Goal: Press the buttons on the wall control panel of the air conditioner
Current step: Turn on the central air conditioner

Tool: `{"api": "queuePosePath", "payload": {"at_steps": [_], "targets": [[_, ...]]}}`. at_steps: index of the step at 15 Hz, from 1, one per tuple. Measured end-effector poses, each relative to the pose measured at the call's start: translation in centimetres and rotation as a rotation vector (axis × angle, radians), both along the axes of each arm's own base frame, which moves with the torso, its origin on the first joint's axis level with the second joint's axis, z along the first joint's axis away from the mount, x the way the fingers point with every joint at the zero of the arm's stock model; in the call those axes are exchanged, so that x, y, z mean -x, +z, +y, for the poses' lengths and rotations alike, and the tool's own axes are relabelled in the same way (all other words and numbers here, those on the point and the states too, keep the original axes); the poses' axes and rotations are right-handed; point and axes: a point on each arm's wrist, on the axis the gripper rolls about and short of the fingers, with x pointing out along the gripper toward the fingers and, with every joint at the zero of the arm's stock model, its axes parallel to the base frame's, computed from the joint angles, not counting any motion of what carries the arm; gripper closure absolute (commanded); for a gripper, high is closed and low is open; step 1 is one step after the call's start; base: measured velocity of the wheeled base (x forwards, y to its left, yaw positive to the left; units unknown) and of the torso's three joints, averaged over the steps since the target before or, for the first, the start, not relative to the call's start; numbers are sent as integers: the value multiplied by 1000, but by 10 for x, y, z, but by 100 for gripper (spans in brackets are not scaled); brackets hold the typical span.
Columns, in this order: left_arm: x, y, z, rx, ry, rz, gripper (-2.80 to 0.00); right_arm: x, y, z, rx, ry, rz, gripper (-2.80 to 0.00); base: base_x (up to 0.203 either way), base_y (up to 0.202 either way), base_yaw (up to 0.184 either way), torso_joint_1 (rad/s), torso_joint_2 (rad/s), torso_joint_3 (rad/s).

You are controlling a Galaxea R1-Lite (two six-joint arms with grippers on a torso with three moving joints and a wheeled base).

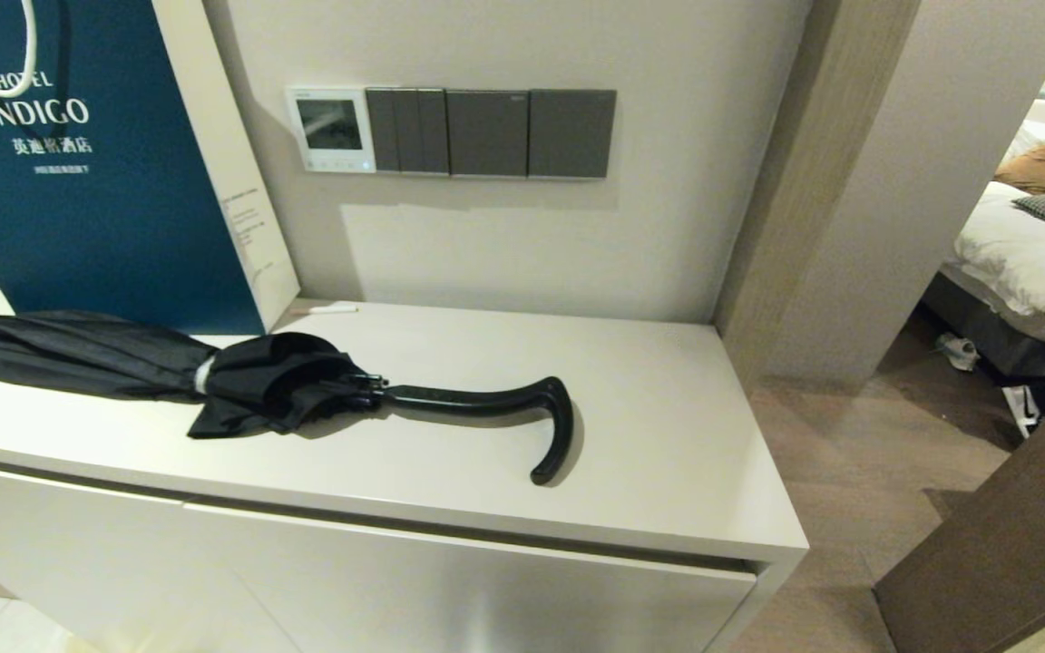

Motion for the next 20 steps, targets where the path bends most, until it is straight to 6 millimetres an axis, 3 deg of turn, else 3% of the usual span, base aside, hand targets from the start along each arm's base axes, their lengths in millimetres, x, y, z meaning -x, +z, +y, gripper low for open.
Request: {"api": "queuePosePath", "payload": {"at_steps": [2, 5, 11, 16, 20], "targets": [[-32, 19, -1, 13, -61, 65, 0, 0, 0, 0, 0, 0, 0, 0, 0, 0, 0, 0, 0, 0], [-88, 31, -4, 25, -145, 159, 0, 0, 0, 0, 0, 0, 0, 0, 0, 0, 0, 0, 0, 0], [-186, 24, -27, 38, -309, 256, 0, 0, 0, 0, 0, 0, 0, 0, 0, 0, 0, 0, 0, 0], [-231, 15, -67, 27, -374, 263, 0, 0, 0, 0, 0, 0, 0, 0, 0, 0, 0, 0, 0, 0], [-264, 7, -92, 19, -325, 268, 0, 0, 0, 0, 0, 0, 1, 0, 0, 0, 0, 0, 0, 0]]}}
